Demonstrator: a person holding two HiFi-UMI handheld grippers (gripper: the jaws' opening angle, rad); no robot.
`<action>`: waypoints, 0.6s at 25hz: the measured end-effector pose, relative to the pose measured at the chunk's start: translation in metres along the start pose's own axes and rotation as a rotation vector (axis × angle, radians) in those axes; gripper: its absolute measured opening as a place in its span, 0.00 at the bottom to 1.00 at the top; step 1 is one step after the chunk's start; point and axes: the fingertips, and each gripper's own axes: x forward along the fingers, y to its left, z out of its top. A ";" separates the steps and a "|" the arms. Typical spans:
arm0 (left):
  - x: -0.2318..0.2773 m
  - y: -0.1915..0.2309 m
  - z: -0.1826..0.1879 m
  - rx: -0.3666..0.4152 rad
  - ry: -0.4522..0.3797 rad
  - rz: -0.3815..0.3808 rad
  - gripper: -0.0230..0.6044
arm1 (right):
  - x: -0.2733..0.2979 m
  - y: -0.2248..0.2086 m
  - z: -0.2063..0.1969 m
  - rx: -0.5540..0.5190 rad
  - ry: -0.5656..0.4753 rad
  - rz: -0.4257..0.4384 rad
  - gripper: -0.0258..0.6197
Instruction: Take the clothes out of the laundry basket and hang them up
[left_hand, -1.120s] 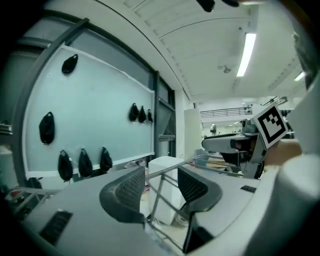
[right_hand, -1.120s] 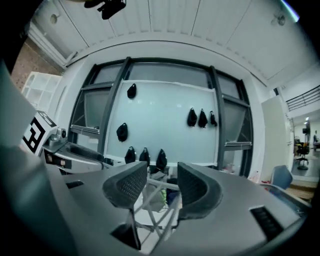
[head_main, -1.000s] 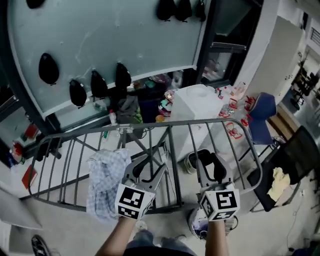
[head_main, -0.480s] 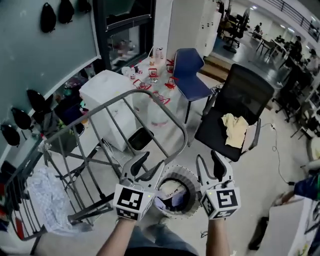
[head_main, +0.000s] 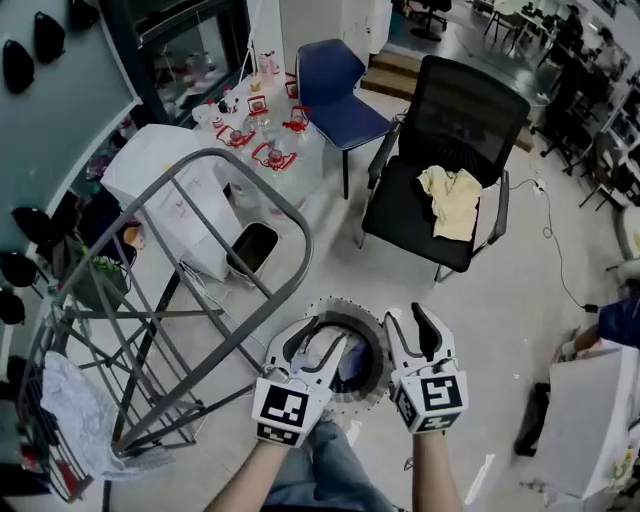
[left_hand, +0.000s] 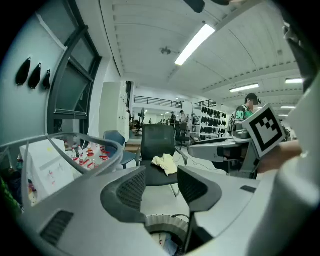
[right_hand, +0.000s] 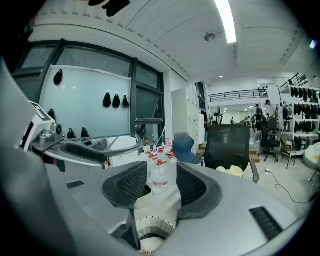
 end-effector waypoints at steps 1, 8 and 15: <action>0.013 0.000 -0.014 -0.006 0.017 -0.003 0.36 | 0.010 -0.005 -0.016 0.014 -0.001 -0.005 0.31; 0.119 0.025 -0.157 -0.092 0.134 0.033 0.36 | 0.085 -0.024 -0.176 0.126 0.147 -0.018 0.31; 0.205 0.037 -0.322 -0.231 0.282 0.060 0.36 | 0.150 -0.039 -0.346 0.232 0.292 -0.046 0.31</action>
